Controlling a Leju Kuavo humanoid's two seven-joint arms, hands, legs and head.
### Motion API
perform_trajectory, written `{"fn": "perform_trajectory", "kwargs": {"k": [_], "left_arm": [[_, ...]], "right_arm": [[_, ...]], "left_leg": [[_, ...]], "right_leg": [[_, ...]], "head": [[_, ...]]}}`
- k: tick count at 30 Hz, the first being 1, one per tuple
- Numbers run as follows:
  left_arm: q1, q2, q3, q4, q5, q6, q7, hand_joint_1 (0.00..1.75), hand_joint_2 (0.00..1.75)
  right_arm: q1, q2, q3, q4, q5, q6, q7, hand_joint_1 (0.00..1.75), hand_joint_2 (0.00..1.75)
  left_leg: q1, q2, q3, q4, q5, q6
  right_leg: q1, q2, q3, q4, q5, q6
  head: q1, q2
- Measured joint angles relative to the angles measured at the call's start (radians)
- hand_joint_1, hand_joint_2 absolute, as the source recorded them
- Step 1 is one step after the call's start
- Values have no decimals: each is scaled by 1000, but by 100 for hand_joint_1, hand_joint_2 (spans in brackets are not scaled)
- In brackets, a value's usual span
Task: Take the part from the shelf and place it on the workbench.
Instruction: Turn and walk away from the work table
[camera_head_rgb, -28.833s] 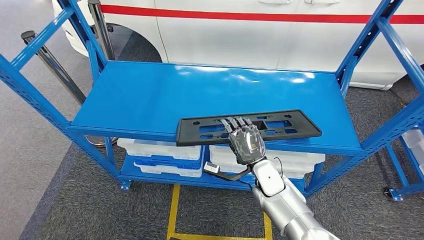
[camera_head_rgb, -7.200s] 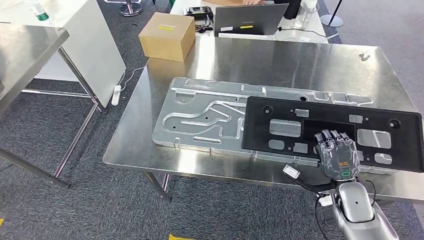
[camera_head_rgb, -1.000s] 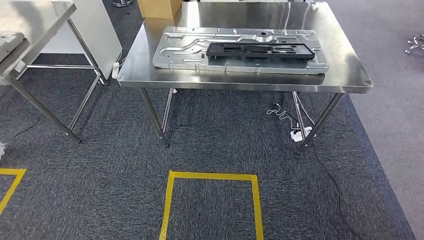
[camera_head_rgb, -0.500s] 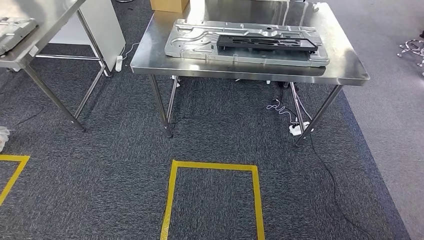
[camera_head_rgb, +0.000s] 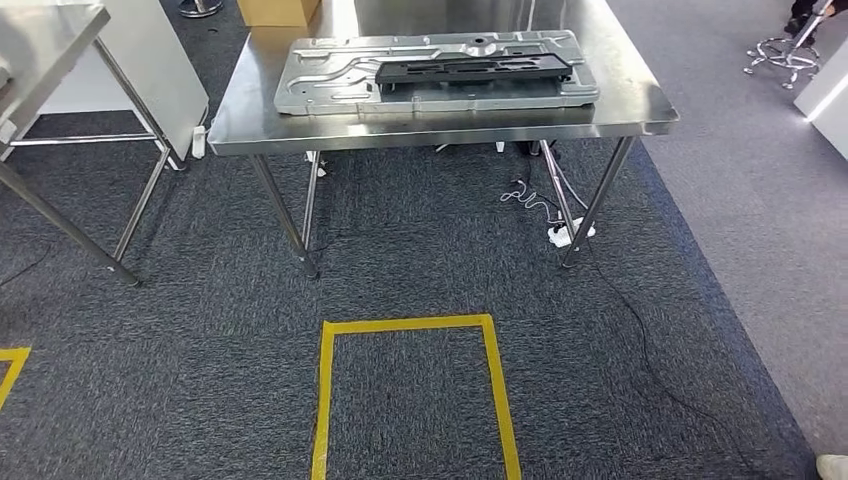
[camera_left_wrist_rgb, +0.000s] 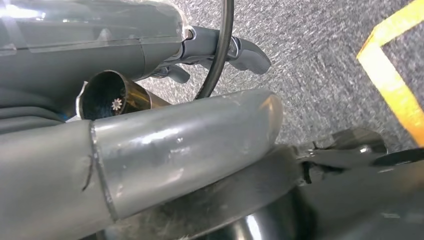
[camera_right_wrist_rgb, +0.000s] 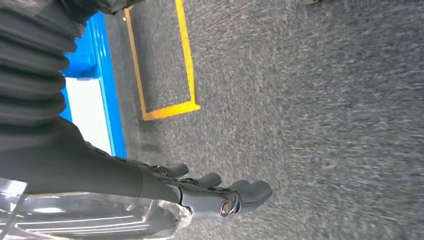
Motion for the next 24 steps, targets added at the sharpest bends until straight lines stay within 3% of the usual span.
{"fn": "perform_trajectory", "kwargs": {"k": [1,2,3,5,7,9,11,12,14,15,16,17,18,19,21,23,24], "left_arm": [[1,0,0,0,-2,1,-1,0,0],[2,0,-1,0,-4,4,-2,0,0],[2,0,-1,0,-7,8,-4,0,0],[0,0,-3,0,-13,18,-9,0,0],[0,1,-5,0,-15,25,-11,0,0],[0,1,-6,0,-16,28,-10,0,0],[1,1,-6,0,-18,27,-4,0,0],[1,1,-6,0,-20,26,-1,0,0],[4,1,-6,0,-24,22,8,0,0],[7,1,-6,0,-25,20,12,0,0],[9,1,-6,0,-26,20,16,0,0],[10,0,-6,0,-27,21,18,0,0],[9,0,-6,0,-27,24,18,0,0],[8,-2,-6,0,-27,28,16,0,0],[7,-4,-6,0,-26,39,11,0,0],[5,-7,-6,0,-24,46,11,0,0],[4,-8,-6,0,-23,47,14,0,0]], "right_arm": [[1,0,0,0,1,0,0,0,175],[2,1,0,0,2,0,0,0,175],[2,2,0,0,4,0,0,0,175],[1,5,0,0,9,1,0,0,175],[-1,8,0,0,13,2,0,0,175],[0,9,0,1,15,3,0,0,175],[3,9,-1,1,16,4,0,0,175],[4,9,-1,1,16,6,-1,0,175],[2,10,-1,1,17,10,-1,0,175],[2,10,-1,1,19,12,-2,0,175],[3,10,-1,1,21,13,-2,0,175],[4,10,-1,1,24,14,-1,0,175],[5,9,-1,1,28,15,-1,0,175],[6,9,-1,1,32,16,-1,0,175],[4,8,-1,1,37,15,1,0,175],[3,7,-1,1,38,14,4,0,175],[4,7,-1,1,38,13,6,0,175]], "left_leg": [[1,-1,-2,8,8,-1],[2,-2,14,-20,34,0],[3,-8,45,-79,70,2],[5,-47,106,-206,118,10],[4,-75,126,-261,126,16],[3,-62,125,-269,133,24],[7,-39,127,-279,145,37],[8,-27,126,-283,150,44],[6,-3,120,-283,153,51],[5,11,117,-282,153,52],[4,25,115,-282,153,52],[4,38,114,-280,152,51],[4,49,114,-279,151,49],[4,59,115,-277,150,47],[0,77,116,-272,143,37],[-5,92,120,-269,138,26],[-6,100,123,-269,137,21]], "right_leg": [[0,10,-3,2,2,1],[0,21,-6,5,3,3],[0,32,-8,8,4,5],[0,53,-15,15,7,10],[-1,72,-26,18,14,23],[-3,88,-33,16,22,38],[-1,61,-45,36,7,46],[0,37,-62,72,-19,48],[0,0,-119,195,-88,52],[-1,-4,-146,257,-114,55],[-2,-7,-160,293,-122,57],[-2,-10,-154,292,-112,59],[-3,-17,-127,248,-85,59],[-4,-32,-86,180,-52,58],[2,-74,-18,56,-15,49],[8,-88,-1,17,-12,38],[8,-77,-4,16,-10,33]], "head": [[0,0],[0,0],[0,0],[0,0],[0,0],[0,0],[2,0],[3,0],[5,0],[5,0],[4,0],[4,0],[4,0],[5,0],[4,0],[3,0],[3,0]]}}
